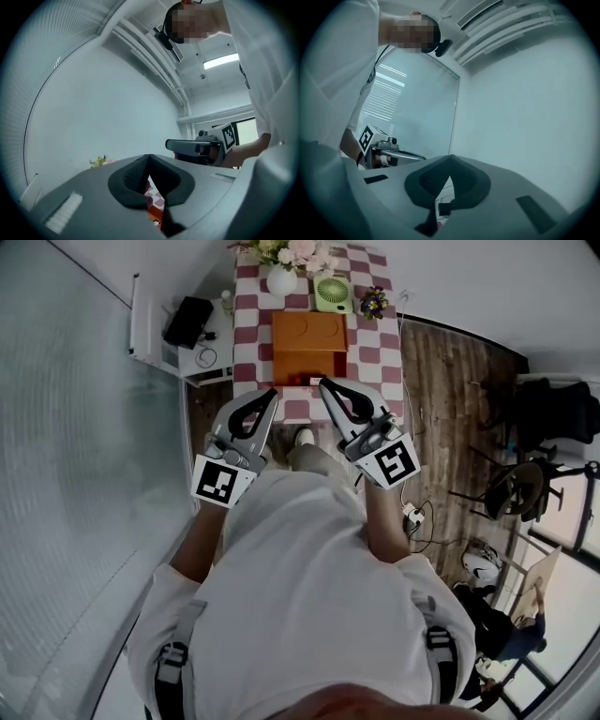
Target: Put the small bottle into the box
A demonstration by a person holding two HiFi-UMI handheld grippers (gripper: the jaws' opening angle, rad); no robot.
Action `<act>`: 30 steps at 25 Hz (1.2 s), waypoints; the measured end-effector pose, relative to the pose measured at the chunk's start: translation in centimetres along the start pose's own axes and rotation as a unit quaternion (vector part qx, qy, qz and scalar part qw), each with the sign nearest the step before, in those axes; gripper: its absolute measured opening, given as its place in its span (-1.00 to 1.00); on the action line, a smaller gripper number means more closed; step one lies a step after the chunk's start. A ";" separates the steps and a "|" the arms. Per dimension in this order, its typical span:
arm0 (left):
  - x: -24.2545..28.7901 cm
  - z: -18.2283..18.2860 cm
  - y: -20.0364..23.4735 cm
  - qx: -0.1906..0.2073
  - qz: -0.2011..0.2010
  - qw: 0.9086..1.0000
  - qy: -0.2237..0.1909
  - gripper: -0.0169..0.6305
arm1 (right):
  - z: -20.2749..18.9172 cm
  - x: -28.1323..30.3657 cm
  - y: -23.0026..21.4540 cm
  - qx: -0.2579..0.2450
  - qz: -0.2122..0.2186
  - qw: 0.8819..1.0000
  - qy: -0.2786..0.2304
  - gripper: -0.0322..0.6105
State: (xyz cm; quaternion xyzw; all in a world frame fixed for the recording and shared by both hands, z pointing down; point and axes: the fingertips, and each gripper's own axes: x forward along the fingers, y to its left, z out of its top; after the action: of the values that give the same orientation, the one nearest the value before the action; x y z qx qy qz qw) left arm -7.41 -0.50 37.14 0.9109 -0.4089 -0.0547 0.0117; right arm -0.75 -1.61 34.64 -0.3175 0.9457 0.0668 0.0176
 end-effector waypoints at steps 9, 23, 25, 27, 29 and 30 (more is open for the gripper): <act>2.9 -1.2 0.0 0.032 0.034 0.998 0.049 -0.95 | -0.5 -2.8 -6.8 0.014 -0.040 0.999 0.005 -0.90; 10.6 2.0 0.3 0.069 0.034 0.996 0.051 -0.95 | 0.9 -4.2 -13.2 0.008 -0.036 0.999 -0.012 -0.90; 11.1 2.4 -0.1 0.074 0.029 0.996 0.051 -0.95 | 0.9 -4.1 -13.1 0.012 -0.040 0.999 -0.014 -0.90; 11.3 2.8 -0.3 0.074 0.017 0.996 0.046 -0.95 | 1.4 -3.8 -13.0 0.013 -0.045 0.999 -0.018 -0.90; 11.1 2.9 -0.4 0.068 0.003 0.997 0.041 -0.95 | 1.9 -3.4 -12.7 0.009 -0.045 0.999 -0.016 -0.90; 10.9 3.1 -0.3 0.065 0.000 0.997 0.040 -0.95 | 2.1 -3.0 -12.5 0.005 -0.043 0.999 -0.015 -0.90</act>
State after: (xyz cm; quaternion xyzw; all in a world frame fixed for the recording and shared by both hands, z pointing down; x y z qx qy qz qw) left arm -0.34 -8.32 33.10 0.9112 -0.4106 0.0085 -0.0312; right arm 9.16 -9.40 31.31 -0.3566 0.9312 0.0655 0.0364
